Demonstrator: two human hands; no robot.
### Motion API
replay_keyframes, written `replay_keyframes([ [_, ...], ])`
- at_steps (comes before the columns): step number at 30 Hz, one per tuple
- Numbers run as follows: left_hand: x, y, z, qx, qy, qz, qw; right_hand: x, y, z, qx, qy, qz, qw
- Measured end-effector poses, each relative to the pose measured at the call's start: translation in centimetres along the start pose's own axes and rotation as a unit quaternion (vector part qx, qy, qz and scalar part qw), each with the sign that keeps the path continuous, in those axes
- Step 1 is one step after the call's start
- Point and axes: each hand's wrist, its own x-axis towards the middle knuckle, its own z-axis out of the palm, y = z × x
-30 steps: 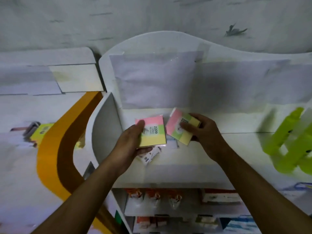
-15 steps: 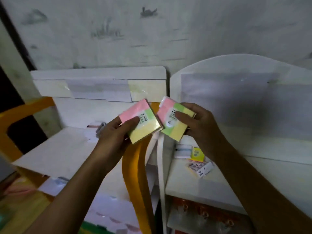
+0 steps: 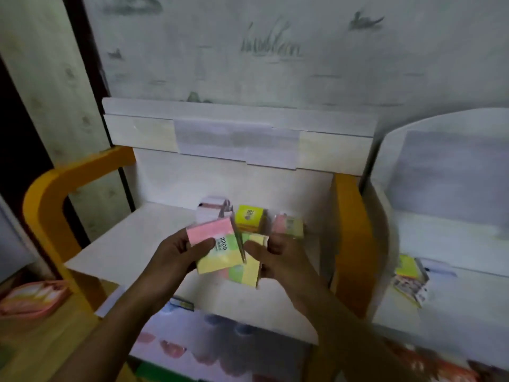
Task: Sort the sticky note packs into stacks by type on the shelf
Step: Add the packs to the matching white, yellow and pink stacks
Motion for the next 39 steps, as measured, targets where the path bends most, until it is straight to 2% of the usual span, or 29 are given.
replay_keyframes([
  [3, 1.0, -0.6, -2.7, -0.018, -0.023, -0.021, 0.999, 1.2, 1.5, 2.5, 0.028, 0.027, 0.038, 0.999],
  [8, 2.9, -1.2, -4.6, 0.037, -0.037, -0.027, 0.998, 3.3, 3.0, 4.0, 0.056, 0.047, 0.066, 0.995],
  [12, 5.0, -1.8, -5.0, 0.041, -0.051, -0.048, 0.997, 5.4, 4.4, 4.4, 0.085, 0.065, 0.085, 0.991],
  [20, 9.6, -1.3, -4.9, -0.003, 0.004, -0.11, 0.994, 8.8, 6.6, 3.3, 0.125, 0.068, 0.071, 0.987],
  [26, 11.3, -2.1, -4.6, -0.009, 0.0, -0.132, 0.991, 10.8, 6.8, 2.8, 0.049, 0.063, 0.018, 0.997],
  [32, 12.9, -3.4, -5.6, -0.052, -0.061, -0.169, 0.982, 12.5, 6.8, 4.1, 0.03, 0.087, -0.002, 0.996],
  [35, 14.2, -3.6, -6.9, -0.041, -0.074, -0.183, 0.98, 13.6, 6.9, 4.8, 0.034, 0.125, -0.017, 0.991],
  [39, 15.5, -3.9, -8.6, -0.024, -0.115, -0.172, 0.978, 14.8, 7.1, 6.6, 0.052, 0.129, -0.015, 0.99],
])
